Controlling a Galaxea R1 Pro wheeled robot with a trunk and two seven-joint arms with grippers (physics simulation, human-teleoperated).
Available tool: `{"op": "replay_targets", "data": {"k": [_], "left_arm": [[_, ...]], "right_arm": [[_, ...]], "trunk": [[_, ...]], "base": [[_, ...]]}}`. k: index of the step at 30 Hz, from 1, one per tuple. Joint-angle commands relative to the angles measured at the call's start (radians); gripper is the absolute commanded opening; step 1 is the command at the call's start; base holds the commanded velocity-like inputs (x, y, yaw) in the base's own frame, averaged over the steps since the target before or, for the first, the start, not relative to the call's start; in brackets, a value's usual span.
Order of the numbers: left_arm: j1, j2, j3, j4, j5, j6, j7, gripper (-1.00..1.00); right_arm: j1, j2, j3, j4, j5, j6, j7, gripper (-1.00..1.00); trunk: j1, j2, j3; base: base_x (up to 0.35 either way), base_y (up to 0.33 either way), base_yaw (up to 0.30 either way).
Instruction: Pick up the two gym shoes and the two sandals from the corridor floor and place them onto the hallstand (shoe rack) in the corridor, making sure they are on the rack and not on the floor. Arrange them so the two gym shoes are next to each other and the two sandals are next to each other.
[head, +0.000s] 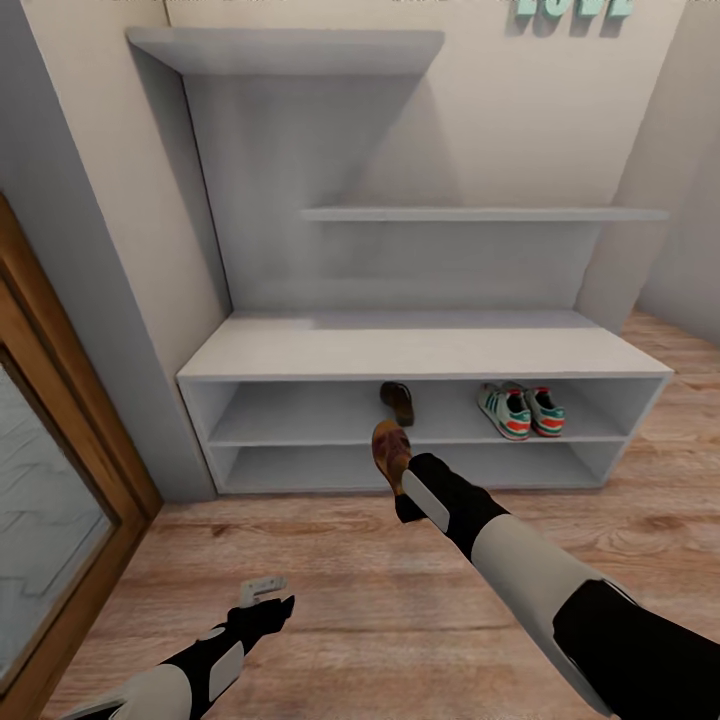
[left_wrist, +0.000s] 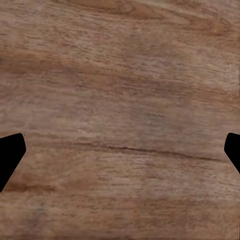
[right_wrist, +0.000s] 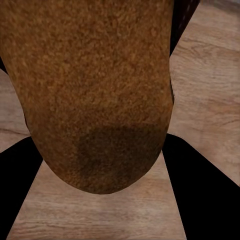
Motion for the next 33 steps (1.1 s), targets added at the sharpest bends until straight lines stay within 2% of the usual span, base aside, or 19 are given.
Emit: {"op": "replay_targets", "data": {"k": [1,10,19,21,33], "left_arm": [[0.000,0.000,0.008,0.001,-0.005,-0.003,-0.003,1.00],[0.000,0.000,0.008,0.001,-0.005,-0.003,-0.003,1.00],[0.000,0.000,0.008,0.001,-0.005,-0.003,-0.003,1.00],[0.000,0.000,0.009,0.001,-0.005,-0.004,-0.003,1.00],[0.000,-0.001,0.010,0.001,-0.005,-0.004,-0.003,1.00]], "right_arm": [[-0.001,-0.001,0.006,-0.001,-0.011,0.002,-0.009,-1.00],[-0.001,-0.001,0.006,-0.001,-0.011,0.002,-0.009,-1.00],[-0.001,-0.001,0.004,0.003,-0.010,0.002,-0.009,-1.00],[-0.001,-0.001,0.002,0.038,-0.011,0.001,-0.008,-1.00],[-0.001,0.002,0.004,0.073,-0.013,-0.051,-0.008,-1.00]], "trunk": [[0.000,0.000,-0.001],[0.000,0.000,-0.001],[0.000,0.000,-0.001],[0.000,0.000,-0.001],[0.000,0.000,-0.001]], "base": [[-0.133,0.144,0.000],[-0.043,0.062,0.000],[0.140,0.004,0.000],[0.219,0.000,0.000],[0.149,0.000,0.000]]}}
